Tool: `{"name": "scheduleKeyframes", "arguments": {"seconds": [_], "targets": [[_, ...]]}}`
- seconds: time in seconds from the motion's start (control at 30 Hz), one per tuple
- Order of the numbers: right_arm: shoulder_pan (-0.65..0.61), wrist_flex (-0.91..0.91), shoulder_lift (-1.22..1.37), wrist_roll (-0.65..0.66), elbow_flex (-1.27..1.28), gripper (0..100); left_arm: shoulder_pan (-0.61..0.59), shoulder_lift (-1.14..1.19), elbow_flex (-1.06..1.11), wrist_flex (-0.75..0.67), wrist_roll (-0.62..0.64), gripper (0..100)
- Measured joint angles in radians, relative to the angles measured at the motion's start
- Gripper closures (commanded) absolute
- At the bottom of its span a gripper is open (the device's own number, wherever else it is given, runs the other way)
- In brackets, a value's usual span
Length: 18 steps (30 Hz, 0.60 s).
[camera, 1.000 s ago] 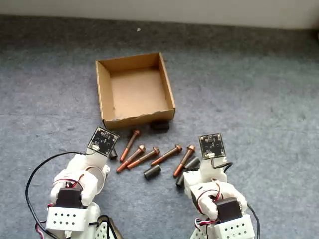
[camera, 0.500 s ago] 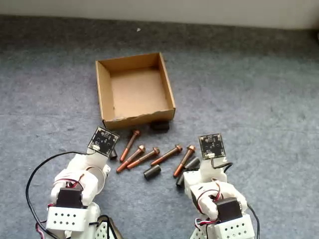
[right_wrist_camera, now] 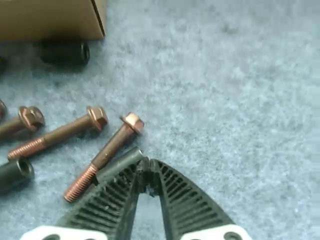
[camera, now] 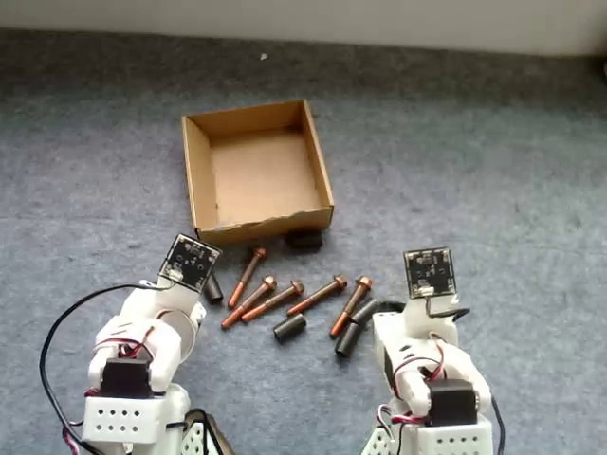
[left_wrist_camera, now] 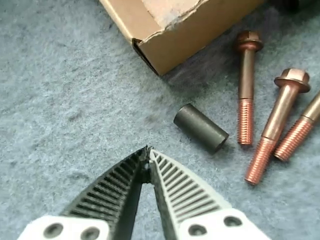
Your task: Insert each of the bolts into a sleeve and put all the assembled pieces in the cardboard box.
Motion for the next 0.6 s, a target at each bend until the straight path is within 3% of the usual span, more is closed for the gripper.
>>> {"name": "scheduleKeyframes", "arguments": {"seconds": [0.2,0.43,0.6], "targets": [[0.000,0.000,0.032,-0.077,-0.210,99.1,-0.018,0.000,0.000,0.000,0.000,98],[-0.092,0.000,0.453,-0.307,-0.376,97.5,-0.018,0.000,0.000,0.000,0.000,98],[-0.173,0.000,0.795,-0.416,-0.473,82.9,-0.018,0.000,0.000,0.000,0.000,98]]}}
